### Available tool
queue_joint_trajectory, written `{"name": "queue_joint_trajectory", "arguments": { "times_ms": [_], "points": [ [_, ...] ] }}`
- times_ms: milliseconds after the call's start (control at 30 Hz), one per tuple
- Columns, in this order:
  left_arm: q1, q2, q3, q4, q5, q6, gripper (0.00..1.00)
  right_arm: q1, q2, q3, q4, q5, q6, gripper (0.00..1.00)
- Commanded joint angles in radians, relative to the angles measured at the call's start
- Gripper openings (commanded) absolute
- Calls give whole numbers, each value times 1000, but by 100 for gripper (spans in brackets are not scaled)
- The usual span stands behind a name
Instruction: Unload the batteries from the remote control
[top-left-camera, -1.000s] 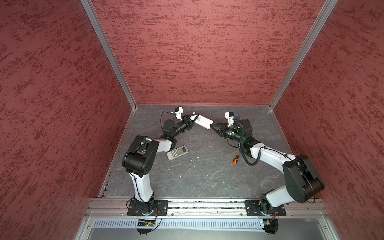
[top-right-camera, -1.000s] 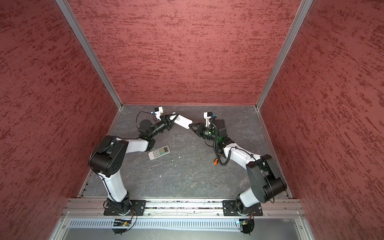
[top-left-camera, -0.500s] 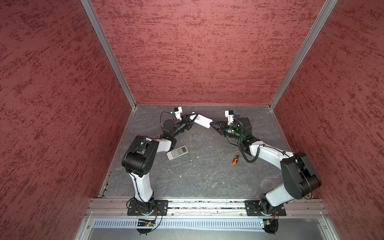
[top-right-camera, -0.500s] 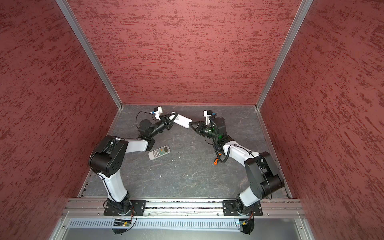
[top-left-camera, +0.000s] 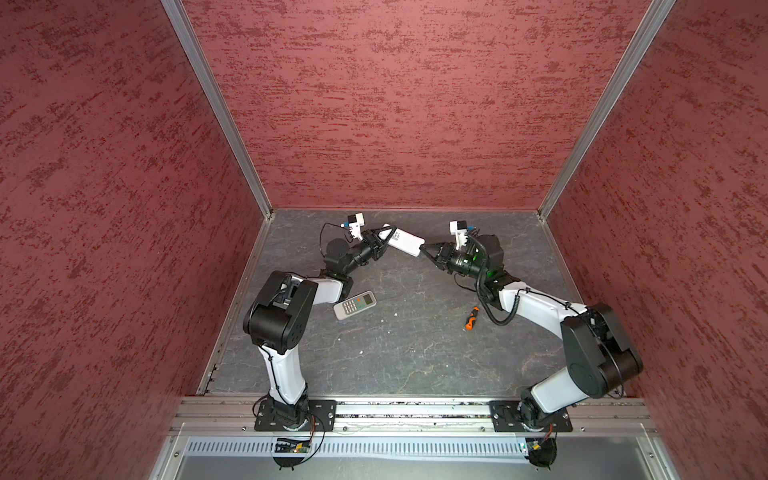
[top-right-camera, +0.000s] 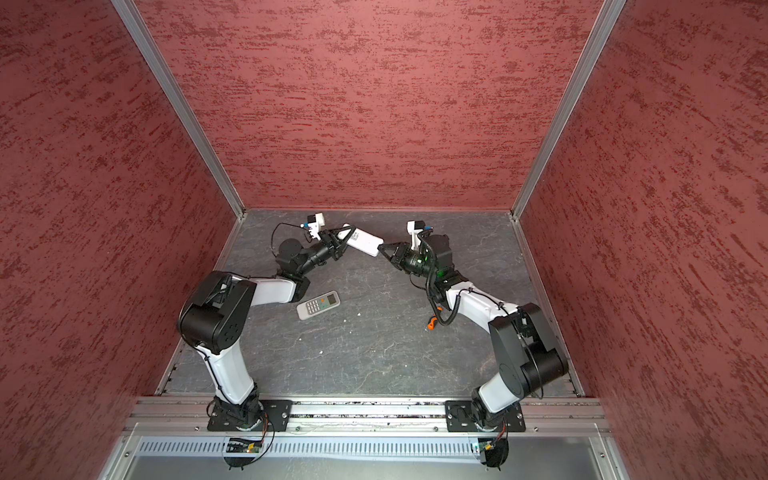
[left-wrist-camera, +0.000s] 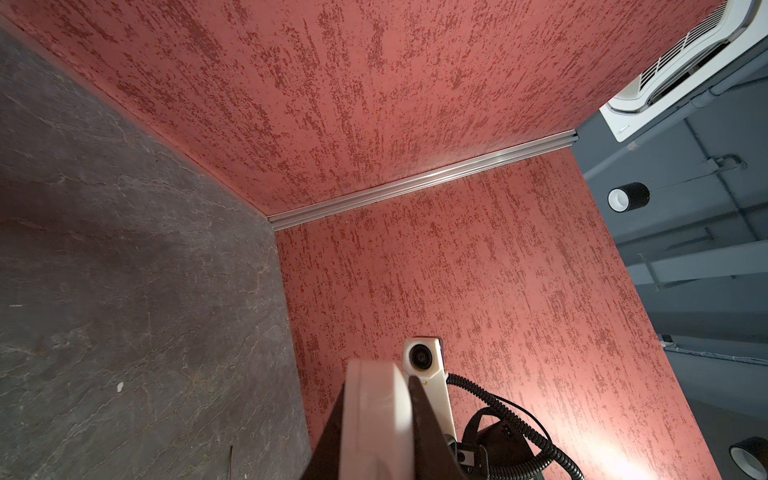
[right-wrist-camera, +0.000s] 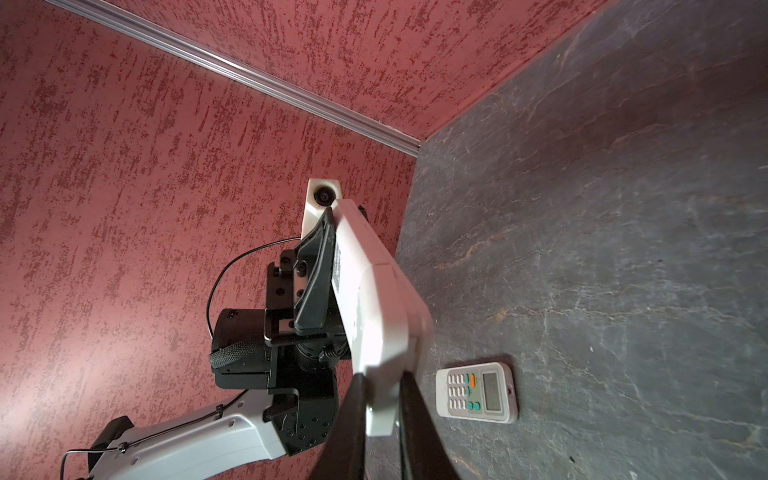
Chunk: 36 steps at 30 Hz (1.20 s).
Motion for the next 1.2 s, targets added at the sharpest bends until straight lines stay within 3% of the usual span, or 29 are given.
{"name": "queue_joint_trajectory", "arguments": {
  "times_ms": [0,500,800,1167],
  "points": [
    [-4,-18,2,1,74,13,0,-4,-19,19,55,-8,-13,15],
    [3,-17,-1,4,81,6,0,-10,-33,8,54,-16,-16,14],
    [-5,-4,45,-60,120,-6,0,-10,-11,23,107,-95,-1,22],
    [-17,-12,42,-38,102,-8,0,-10,-49,35,-62,-2,-69,33]
  ]
}}
